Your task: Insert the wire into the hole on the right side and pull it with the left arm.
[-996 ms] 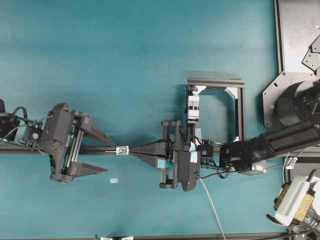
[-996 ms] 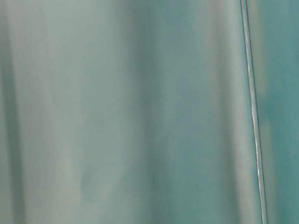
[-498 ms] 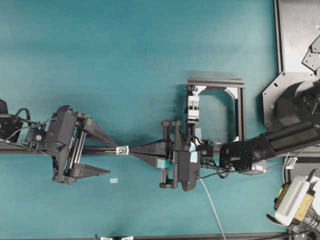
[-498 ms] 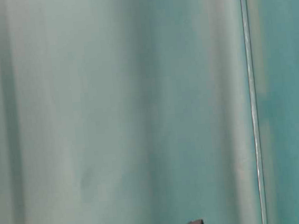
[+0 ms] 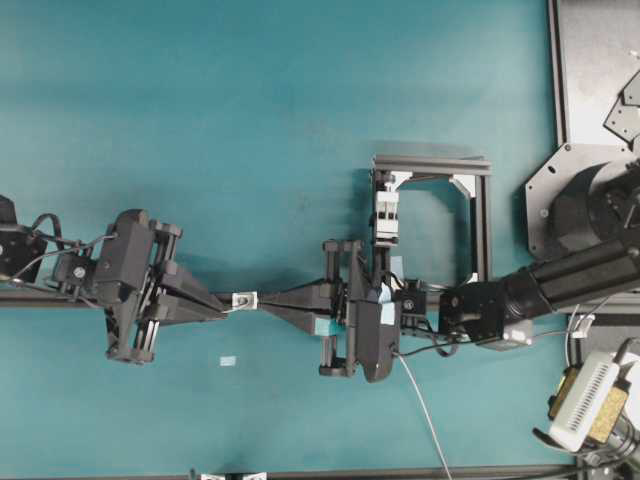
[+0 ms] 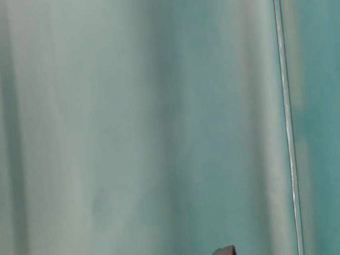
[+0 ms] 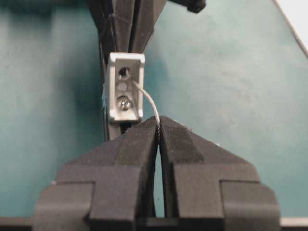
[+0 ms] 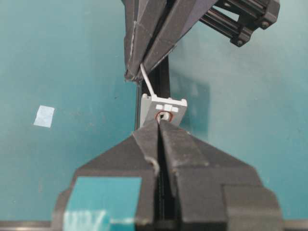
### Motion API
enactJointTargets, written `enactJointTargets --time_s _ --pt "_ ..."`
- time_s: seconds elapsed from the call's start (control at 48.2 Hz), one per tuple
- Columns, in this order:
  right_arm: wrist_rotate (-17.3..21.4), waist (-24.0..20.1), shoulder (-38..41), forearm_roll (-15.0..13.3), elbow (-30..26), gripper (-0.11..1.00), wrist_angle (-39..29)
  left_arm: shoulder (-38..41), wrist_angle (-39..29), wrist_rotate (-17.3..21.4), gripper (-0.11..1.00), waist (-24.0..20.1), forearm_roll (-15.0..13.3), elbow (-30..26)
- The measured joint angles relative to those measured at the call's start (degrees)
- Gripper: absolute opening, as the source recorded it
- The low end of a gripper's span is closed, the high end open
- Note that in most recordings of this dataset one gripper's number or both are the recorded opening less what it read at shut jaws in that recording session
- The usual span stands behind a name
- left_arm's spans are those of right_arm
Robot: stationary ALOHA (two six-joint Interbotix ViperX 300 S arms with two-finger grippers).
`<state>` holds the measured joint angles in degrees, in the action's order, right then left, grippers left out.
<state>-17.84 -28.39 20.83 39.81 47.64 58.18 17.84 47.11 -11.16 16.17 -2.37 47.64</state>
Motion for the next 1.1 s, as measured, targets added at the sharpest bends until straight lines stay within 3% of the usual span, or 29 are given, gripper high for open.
enactJointTargets --time_s 0.913,0.996,1.1 --pt "0.7 0.3 -0.5 0.2 -0.4 0.02 -2.9 0.0 -1.0 0.0 -0.1 -0.1 -0.1 -0.2" --pt "0.6 0.4 -1.0 0.2 -0.1 0.15 -3.5 0.0 -1.0 0.0 -0.1 -0.1 -0.1 -0.2" --pt "0.7 0.5 -1.7 0.3 0.5 0.42 -4.5 0.0 -1.0 -0.1 -0.1 -0.1 -0.1 -0.2"
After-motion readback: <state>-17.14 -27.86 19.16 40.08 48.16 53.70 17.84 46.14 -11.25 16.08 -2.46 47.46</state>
